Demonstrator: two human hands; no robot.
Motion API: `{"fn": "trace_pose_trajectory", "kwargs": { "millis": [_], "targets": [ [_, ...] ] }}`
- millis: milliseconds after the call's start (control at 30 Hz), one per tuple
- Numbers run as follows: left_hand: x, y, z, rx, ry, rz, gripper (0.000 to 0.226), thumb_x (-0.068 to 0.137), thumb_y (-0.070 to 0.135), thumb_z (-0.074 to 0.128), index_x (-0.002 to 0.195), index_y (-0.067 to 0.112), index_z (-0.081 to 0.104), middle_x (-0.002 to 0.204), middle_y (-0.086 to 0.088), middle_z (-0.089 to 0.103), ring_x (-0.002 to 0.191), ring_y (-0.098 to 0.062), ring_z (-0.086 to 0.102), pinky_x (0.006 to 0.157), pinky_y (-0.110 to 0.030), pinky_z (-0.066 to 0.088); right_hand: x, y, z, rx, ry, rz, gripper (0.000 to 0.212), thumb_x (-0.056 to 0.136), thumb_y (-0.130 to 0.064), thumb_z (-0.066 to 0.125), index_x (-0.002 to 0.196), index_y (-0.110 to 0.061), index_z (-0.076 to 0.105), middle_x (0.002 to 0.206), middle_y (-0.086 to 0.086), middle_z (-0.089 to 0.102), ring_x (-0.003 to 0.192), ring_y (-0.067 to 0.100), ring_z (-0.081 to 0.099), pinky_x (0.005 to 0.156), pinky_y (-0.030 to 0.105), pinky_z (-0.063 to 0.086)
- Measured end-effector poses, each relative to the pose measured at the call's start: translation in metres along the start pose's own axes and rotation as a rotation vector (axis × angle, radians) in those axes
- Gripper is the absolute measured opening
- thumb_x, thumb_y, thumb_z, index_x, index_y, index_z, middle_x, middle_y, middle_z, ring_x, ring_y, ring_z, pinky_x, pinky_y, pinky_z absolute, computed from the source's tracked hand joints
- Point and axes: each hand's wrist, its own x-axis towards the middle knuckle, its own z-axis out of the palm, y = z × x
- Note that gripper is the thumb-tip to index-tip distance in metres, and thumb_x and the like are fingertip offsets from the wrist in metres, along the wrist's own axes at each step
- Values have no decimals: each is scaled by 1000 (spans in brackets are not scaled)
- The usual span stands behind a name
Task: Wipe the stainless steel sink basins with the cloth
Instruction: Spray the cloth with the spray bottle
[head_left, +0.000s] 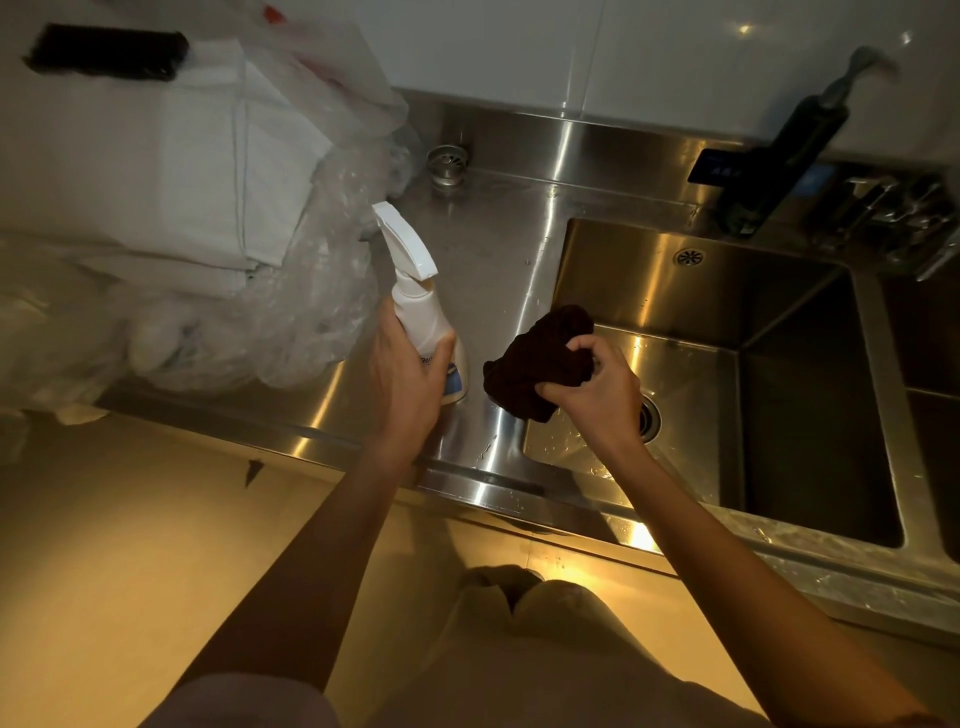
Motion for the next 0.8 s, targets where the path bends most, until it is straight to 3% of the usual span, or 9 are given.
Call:
{"fn": "trace_pose_trajectory", "kwargs": {
  "millis": [133, 300, 533, 800],
  "targets": [
    [2, -2, -2, 10, -11, 14, 72, 88, 32, 68, 145, 16, 27, 139, -7, 49, 124, -24, 51, 103, -47, 46, 1, -1, 0, 7, -16, -8, 56, 64, -23, 85, 100, -44, 48, 114, -12, 53, 106, 11, 55, 68, 15, 48],
    [2, -3, -2, 32, -16, 13, 76, 86, 35, 69, 146, 17, 26, 140, -6, 49, 125, -24, 51, 102, -49, 47, 2, 0, -1, 7, -25, -8, 55, 64, -20, 85, 101, -41, 50, 114, -11, 52, 107, 13, 55, 75, 24, 55],
    [-1, -10, -2, 31, 26, 5, 81, 80, 36, 75, 145, 16, 29, 138, -7, 48, 126, -25, 49, 103, -51, 45, 5, -1, -2, 6, -33, -14, 55, 63, -21, 85, 101, -41, 50, 113, -12, 53, 104, 11, 55, 65, 11, 45],
    [-13, -19, -2, -1, 16, 16, 87, 79, 36, 76, 148, 17, 26, 145, -4, 42, 133, -22, 43, 107, -51, 42, 5, 1, -8, 17, -26, -31, 55, 62, -22, 85, 99, -43, 50, 115, -9, 55, 106, 13, 57, 76, 25, 55]
  ]
}}
